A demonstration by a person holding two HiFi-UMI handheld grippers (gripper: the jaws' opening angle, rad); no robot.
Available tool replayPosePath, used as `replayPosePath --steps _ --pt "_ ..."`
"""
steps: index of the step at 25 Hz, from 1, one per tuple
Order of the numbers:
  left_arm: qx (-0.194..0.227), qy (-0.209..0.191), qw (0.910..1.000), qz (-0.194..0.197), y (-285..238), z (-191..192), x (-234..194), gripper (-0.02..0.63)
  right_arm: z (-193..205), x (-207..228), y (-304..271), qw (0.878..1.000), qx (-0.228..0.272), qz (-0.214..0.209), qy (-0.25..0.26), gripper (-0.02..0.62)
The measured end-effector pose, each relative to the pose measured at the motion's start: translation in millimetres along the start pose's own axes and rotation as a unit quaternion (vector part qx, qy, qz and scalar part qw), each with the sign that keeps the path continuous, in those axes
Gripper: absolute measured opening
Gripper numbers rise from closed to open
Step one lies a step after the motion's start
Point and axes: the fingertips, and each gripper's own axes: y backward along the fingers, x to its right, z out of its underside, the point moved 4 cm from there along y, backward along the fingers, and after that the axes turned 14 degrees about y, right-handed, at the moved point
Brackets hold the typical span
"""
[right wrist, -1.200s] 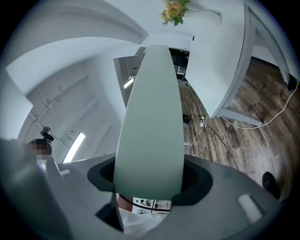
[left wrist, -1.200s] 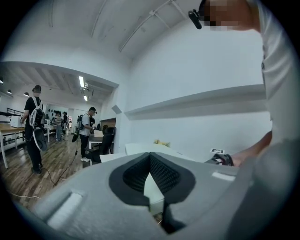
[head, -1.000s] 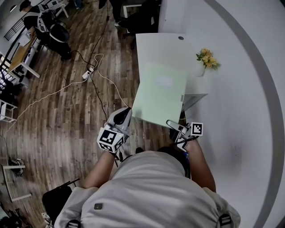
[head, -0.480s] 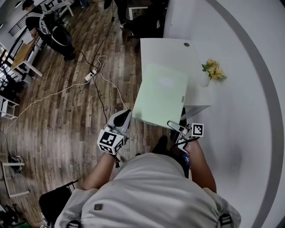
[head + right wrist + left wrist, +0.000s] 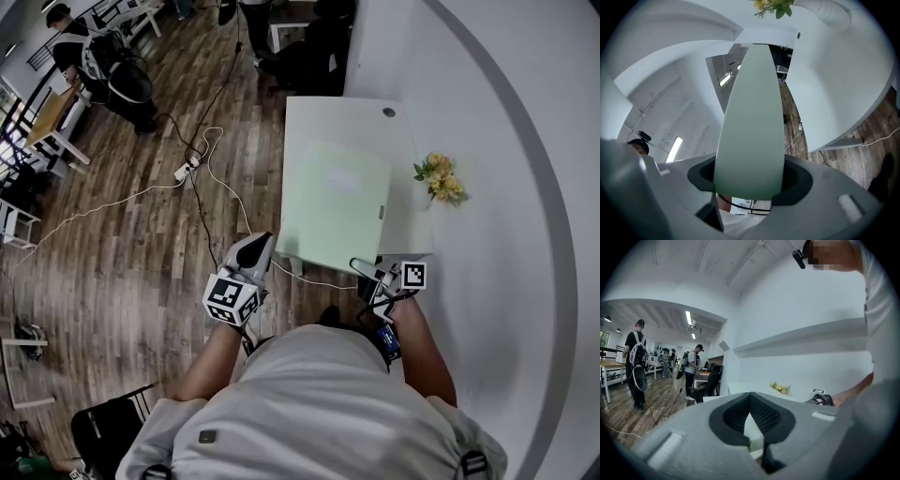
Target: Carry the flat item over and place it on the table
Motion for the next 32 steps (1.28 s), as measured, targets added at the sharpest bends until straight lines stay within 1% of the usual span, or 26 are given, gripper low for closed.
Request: replayPosePath --steps 4,8,16,19,24,27,30,32 --pt "0.009 0.005 0.9999 -0.005 -33 -3 14 0.0 -33 9 16 1.0 -0.009 -0.005 0.005 0.298" --pt "0.011 0.008 0.9999 -0.008 -55 -1 23 0.0 -54 17 26 1.0 -0.016 -0.011 0.012 0.299" --pt "-0.002 0.006 1.0 0.002 -91 4 31 0.0 -70 37 47 1.0 -0.009 0.005 0.011 0.298" --pt "-0.004 0.001 0.9999 0.011 -103 0 32 0.0 -79 37 49 1.0 -0.001 -0.003 0.021 0.299" --pt "-0.005 -0.005 0.9997 0.023 -123 -7 33 0.0 -91 40 51 1.0 0.005 0.006 0.016 0.299" --pt "-0.006 -0.009 0.9996 0.028 -136 -14 27 0.0 -106 47 48 1.0 0.007 0.008 0.025 0.299" --pt "-0.014 -0.006 0.9996 0.025 -141 -14 15 0.0 -110 55 40 1.0 0.011 0.014 0.013 0.299" --pt "-0.017 -0.003 0.9996 0.024 -142 -16 9 0.0 -112 58 37 1.0 0.01 0.019 0.015 0.299"
